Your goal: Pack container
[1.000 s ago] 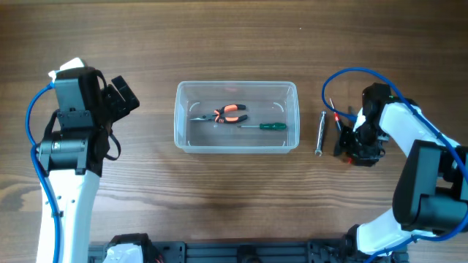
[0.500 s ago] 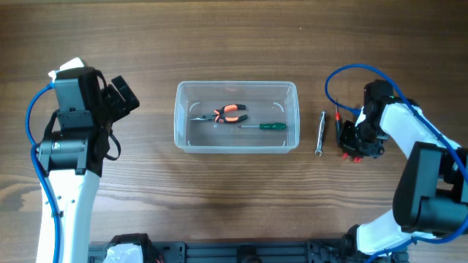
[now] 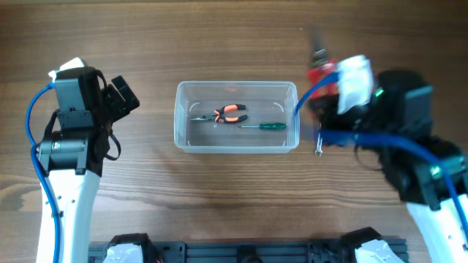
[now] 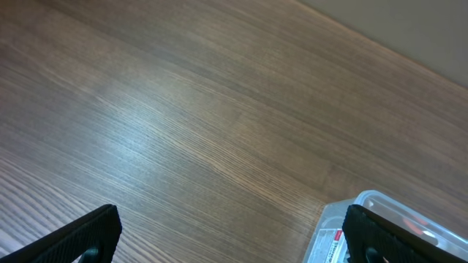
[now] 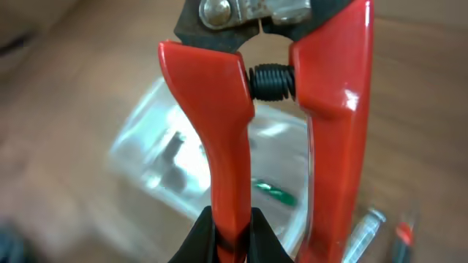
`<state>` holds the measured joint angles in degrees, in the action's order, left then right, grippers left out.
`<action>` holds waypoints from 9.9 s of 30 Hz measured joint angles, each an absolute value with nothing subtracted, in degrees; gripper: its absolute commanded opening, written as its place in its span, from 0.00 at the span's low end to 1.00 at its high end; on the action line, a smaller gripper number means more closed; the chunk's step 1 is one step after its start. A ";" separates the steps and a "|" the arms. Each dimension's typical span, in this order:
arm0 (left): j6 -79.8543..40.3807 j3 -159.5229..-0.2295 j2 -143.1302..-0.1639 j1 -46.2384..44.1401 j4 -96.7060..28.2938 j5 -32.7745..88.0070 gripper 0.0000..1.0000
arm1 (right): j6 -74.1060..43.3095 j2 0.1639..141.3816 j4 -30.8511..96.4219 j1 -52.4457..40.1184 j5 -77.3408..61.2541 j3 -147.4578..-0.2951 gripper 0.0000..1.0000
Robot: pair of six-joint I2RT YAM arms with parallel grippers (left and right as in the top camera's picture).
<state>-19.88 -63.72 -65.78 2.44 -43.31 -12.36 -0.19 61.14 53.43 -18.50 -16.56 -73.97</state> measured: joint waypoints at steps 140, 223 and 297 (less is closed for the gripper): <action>-19.88 -63.72 -65.78 2.44 -43.31 -12.34 1.00 | 19.46 105.14 50.30 -40.69 6.70 -89.52 0.70; -19.88 -63.72 -65.78 2.42 -43.27 -12.36 1.00 | 11.29 73.34 40.34 -17.80 -3.36 -83.70 1.00; -19.86 -55.88 -55.40 2.44 -41.50 -12.29 1.00 | -6.87 0.97 16.19 0.60 -2.98 -5.80 1.00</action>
